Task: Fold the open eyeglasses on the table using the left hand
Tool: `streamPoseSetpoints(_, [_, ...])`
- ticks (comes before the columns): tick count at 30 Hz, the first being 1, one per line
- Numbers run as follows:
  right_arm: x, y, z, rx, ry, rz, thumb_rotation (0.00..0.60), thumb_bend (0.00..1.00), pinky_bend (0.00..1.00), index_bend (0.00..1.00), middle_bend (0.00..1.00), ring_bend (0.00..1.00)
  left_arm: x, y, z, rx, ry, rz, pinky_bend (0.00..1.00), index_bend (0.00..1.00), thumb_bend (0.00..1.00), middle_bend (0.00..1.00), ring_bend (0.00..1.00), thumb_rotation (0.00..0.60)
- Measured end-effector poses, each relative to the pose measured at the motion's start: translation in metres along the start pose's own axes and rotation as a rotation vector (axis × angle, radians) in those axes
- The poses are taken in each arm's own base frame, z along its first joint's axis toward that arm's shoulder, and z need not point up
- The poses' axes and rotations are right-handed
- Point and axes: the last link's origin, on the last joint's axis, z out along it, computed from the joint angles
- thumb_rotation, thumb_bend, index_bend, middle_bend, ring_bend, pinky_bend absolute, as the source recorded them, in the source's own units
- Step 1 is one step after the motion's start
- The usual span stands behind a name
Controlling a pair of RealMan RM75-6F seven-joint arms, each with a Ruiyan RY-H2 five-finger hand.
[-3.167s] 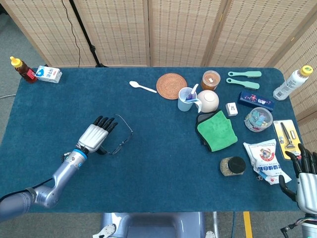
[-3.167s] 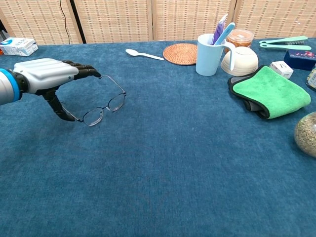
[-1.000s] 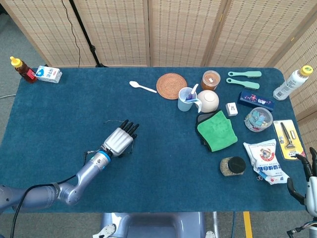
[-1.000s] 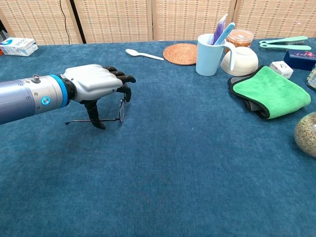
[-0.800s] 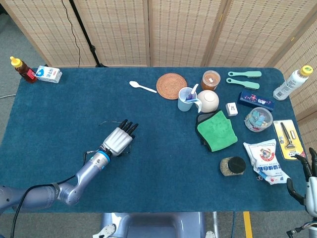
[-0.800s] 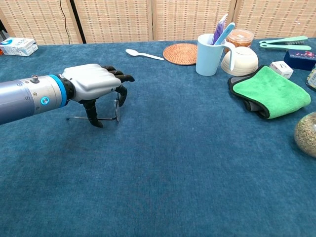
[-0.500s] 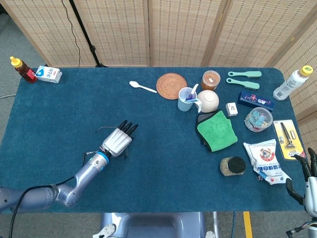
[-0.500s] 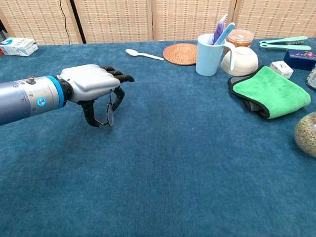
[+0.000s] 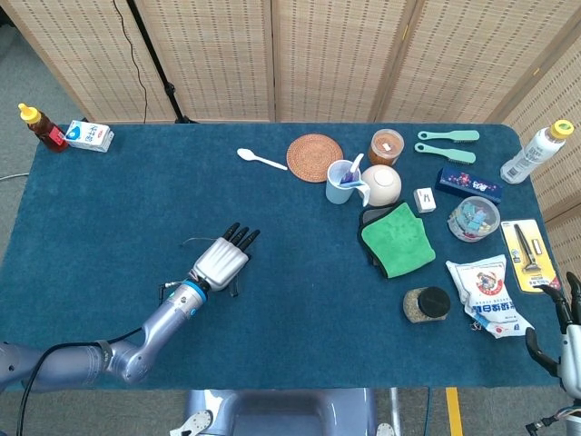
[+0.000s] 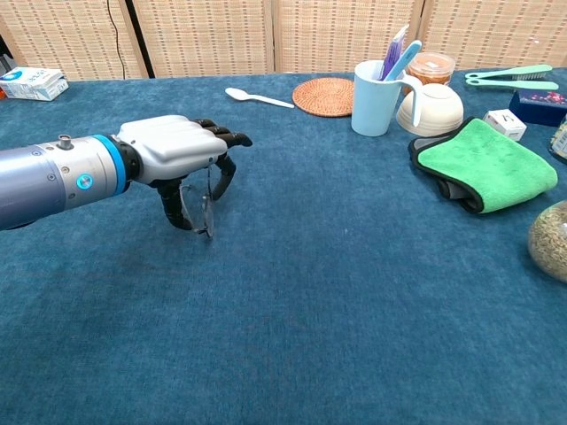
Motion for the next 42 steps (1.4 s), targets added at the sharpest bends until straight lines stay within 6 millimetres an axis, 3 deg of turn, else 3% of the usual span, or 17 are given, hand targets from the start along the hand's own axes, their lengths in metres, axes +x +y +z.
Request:
streamPoseSetpoints(3, [0.001, 0.001, -0.001, -0.001, 0.002, 0.002, 0.600, 0.43, 0.00, 0.18, 0.00, 0.00, 0.002, 0.003, 0.001, -0.001, -0.003, -0.010, 0.00, 0.14, 0.10, 0.00, 0.00, 0.588])
streamPoseSetpoints(6, [0.001, 0.001, -0.001, -0.002, 0.002, 0.002, 0.600, 0.43, 0.00, 0.18, 0.00, 0.00, 0.004, 0.004, -0.001, -0.006, -0.001, -0.016, 0.00, 0.08, 0.10, 0.00, 0.00, 0.590])
streamPoseSetpoints(15, [-0.001, -0.001, 0.000, 0.005, -0.003, 0.007, 0.600, 0.43, 0.00, 0.18, 0.00, 0.00, 0.011, -0.018, -0.013, 0.038, 0.009, -0.086, 0.00, 0.08, 0.10, 0.00, 0.00, 0.586])
streamPoseSetpoints(22, [-0.005, -0.003, 0.001, 0.011, -0.012, 0.009, 0.600, 0.43, 0.00, 0.18, 0.00, 0.00, 0.016, -0.053, -0.032, 0.100, -0.019, -0.205, 0.00, 0.08, 0.10, 0.00, 0.00, 0.580])
streamPoseSetpoints(29, [-0.005, -0.008, 0.003, 0.025, -0.013, 0.007, 0.600, 0.43, 0.00, 0.18, 0.00, 0.00, 0.001, -0.079, -0.043, 0.159, -0.083, -0.240, 0.00, 0.08, 0.10, 0.00, 0.00, 0.577])
streamPoseSetpoints(42, [-0.006, -0.011, 0.003, 0.030, -0.016, 0.002, 0.600, 0.43, 0.00, 0.18, 0.00, 0.00, -0.022, -0.088, -0.047, 0.177, -0.162, -0.204, 0.00, 0.08, 0.10, 0.06, 0.00, 0.582])
